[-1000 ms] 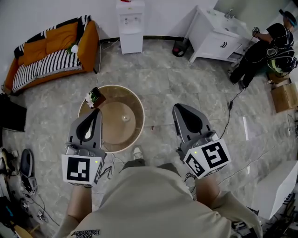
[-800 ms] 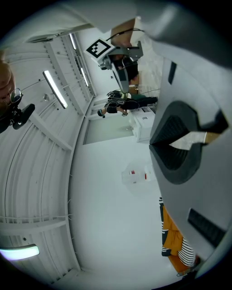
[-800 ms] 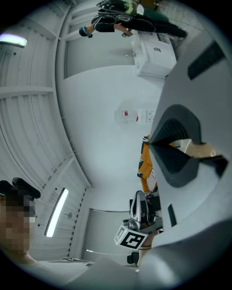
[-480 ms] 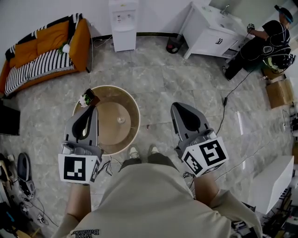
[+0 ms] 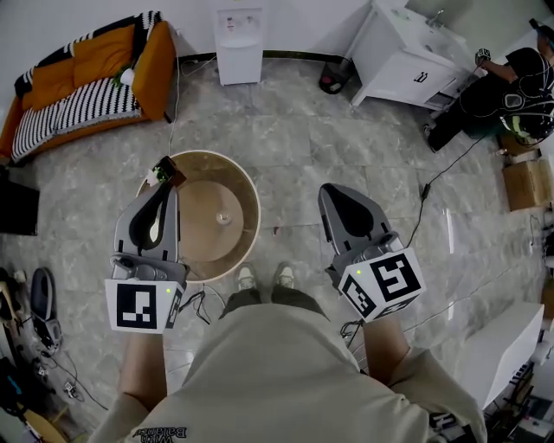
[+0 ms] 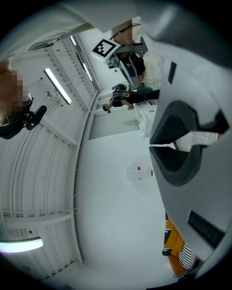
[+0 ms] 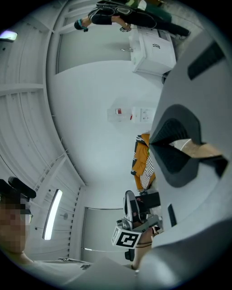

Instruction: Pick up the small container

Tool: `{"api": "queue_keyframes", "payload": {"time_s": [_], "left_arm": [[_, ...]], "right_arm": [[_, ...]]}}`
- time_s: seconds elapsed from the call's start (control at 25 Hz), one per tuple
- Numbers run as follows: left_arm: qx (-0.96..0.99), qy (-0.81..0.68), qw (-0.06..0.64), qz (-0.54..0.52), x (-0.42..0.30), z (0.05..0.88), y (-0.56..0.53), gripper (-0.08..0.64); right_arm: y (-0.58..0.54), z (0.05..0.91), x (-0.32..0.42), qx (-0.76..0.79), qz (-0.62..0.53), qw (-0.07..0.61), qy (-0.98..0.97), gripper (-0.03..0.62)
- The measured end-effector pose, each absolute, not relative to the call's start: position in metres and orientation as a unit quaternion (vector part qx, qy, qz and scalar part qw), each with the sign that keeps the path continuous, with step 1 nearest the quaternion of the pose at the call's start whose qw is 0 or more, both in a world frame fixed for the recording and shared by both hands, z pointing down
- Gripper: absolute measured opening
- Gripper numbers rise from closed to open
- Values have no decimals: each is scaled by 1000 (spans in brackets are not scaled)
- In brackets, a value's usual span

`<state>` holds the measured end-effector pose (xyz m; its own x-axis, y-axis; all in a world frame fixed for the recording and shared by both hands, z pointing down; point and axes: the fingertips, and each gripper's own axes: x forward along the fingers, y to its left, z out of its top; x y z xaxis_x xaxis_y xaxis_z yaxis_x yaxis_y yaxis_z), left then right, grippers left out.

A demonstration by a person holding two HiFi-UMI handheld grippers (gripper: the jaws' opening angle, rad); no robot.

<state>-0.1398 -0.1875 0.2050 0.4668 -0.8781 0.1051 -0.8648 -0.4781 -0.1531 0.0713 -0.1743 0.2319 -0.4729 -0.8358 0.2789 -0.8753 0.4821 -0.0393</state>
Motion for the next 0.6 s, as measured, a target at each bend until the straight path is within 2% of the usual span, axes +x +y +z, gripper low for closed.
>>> {"api": "queue_keyframes", "payload": {"time_s": [0.12, 0.16, 0.28, 0.4, 0.6], "left_arm": [[-859, 502, 42, -87, -133, 212, -201, 10], [-861, 499, 42, -91, -131, 216, -205, 35], [-862, 496, 34, -97, -125, 230, -217, 207], [-861, 500, 33, -93, -122, 246, -229, 301], [-861, 494, 51, -114, -116, 289, -247, 337]], "right_arm": [[-192, 236, 70, 491, 74, 119, -860, -3], [-197, 238, 70, 488, 72, 121, -861, -3], [-210, 245, 67, 480, 73, 118, -866, -4], [-222, 254, 59, 471, 87, 110, -871, -4], [-240, 286, 43, 450, 113, 116, -878, -3]]}}
